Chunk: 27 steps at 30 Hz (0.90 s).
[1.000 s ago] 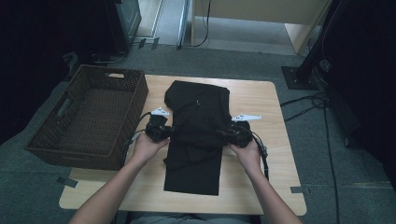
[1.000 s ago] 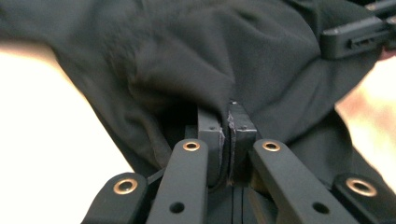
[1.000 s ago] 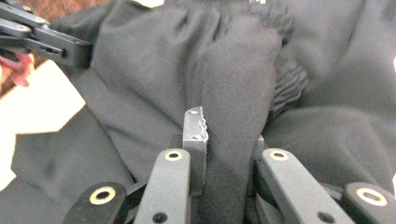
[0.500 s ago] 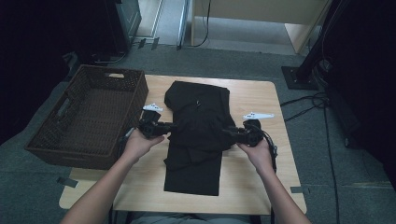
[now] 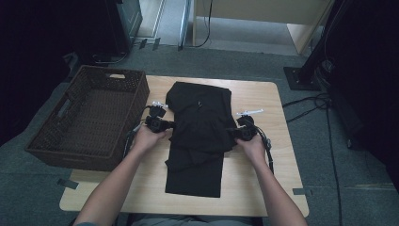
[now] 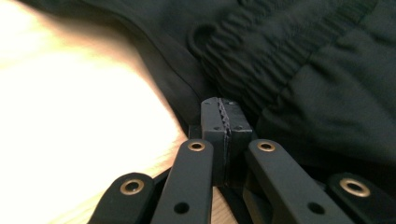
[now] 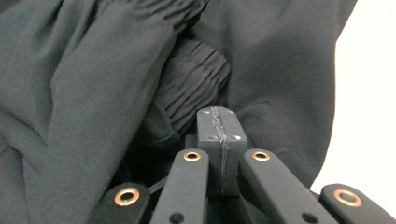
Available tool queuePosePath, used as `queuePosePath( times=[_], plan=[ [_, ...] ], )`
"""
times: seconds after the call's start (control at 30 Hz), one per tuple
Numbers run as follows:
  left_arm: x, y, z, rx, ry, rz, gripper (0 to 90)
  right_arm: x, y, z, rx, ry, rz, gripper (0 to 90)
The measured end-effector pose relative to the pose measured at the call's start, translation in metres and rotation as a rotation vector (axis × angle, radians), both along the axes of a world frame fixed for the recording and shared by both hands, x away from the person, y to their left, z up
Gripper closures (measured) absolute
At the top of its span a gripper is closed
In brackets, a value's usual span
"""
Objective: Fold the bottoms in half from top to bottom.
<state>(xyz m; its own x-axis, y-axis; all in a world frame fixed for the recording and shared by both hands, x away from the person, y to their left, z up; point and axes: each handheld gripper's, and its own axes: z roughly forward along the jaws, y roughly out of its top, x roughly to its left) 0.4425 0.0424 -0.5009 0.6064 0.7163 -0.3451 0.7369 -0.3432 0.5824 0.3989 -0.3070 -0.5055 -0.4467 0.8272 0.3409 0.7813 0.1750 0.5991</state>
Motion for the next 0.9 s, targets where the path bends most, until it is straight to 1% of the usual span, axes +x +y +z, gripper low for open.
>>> queuePosePath(
  times=[0.07,0.1,0.17,0.2,0.3,0.33,0.37,0.4,0.43,0.47,0.53,0.57,0.63,0.67,0.73,0.8,0.83,0.87,0.9],
  plan=[
    [0.000,-0.003,-0.003,0.010,0.003,-0.015,90.0,0.001,0.002,-0.002,0.011,0.006,0.004,90.0],
    [0.000,-0.004,-0.005,0.009,0.001,-0.017,90.0,0.002,0.002,-0.002,0.010,0.008,0.006,90.0],
    [0.001,-0.004,-0.005,-0.005,0.001,-0.010,90.0,0.004,0.003,-0.004,0.022,0.015,0.008,90.0],
    [0.001,-0.005,-0.006,-0.021,0.005,-0.009,90.0,0.004,0.003,-0.004,0.027,0.021,0.008,90.0],
    [0.002,-0.006,-0.008,-0.043,0.014,-0.019,90.0,0.007,0.005,-0.005,0.053,0.017,0.022,89.0],
    [0.002,-0.006,-0.008,-0.057,0.019,-0.017,90.0,0.008,0.005,-0.005,0.054,0.016,0.030,88.4],
    [0.003,-0.006,-0.008,-0.073,0.024,-0.014,90.0,0.009,0.006,-0.007,0.068,0.011,0.029,87.7],
    [0.003,-0.006,-0.008,-0.095,0.030,-0.018,89.7,0.009,0.008,-0.007,0.086,0.017,0.027,87.2],
    [0.003,-0.005,-0.008,-0.101,0.025,-0.022,89.5,0.011,0.010,-0.008,0.111,0.019,0.031,86.5],
    [0.002,-0.006,-0.006,-0.119,0.015,-0.031,89.5,0.011,0.011,-0.008,0.116,0.021,0.033,85.9],
    [-0.001,-0.006,-0.001,-0.140,0.006,-0.045,87.8,0.011,0.014,-0.005,0.119,0.003,0.049,82.8],
    [-0.003,-0.005,0.002,-0.143,0.004,-0.050,86.8,0.010,0.016,-0.002,0.124,-0.009,0.054,82.6],
    [-0.008,-0.004,0.006,-0.123,-0.009,-0.065,85.2,0.006,0.016,0.004,0.125,-0.037,0.066,82.2],
    [-0.010,-0.003,0.007,-0.117,-0.014,-0.070,84.8,0.002,0.016,0.008,0.128,-0.049,0.068,82.1],
    [-0.016,0.000,0.012,-0.128,-0.028,-0.073,83.3,-0.004,0.015,0.014,0.126,-0.078,0.079,80.7],
    [-0.023,0.003,0.018,-0.144,-0.043,-0.085,81.5,-0.011,0.016,0.020,0.125,-0.094,0.086,78.7],
    [-0.026,0.003,0.020,-0.146,-0.050,-0.091,80.3,-0.015,0.016,0.022,0.127,-0.107,0.093,78.6],
    [-0.033,0.005,0.024,-0.143,-0.069,-0.102,80.0,-0.019,0.016,0.024,0.133,-0.111,0.094,78.3],
    [-0.037,0.006,0.026,-0.141,-0.074,-0.110,79.6,-0.024,0.016,0.026,0.143,-0.119,0.108,78.0]
  ],
)
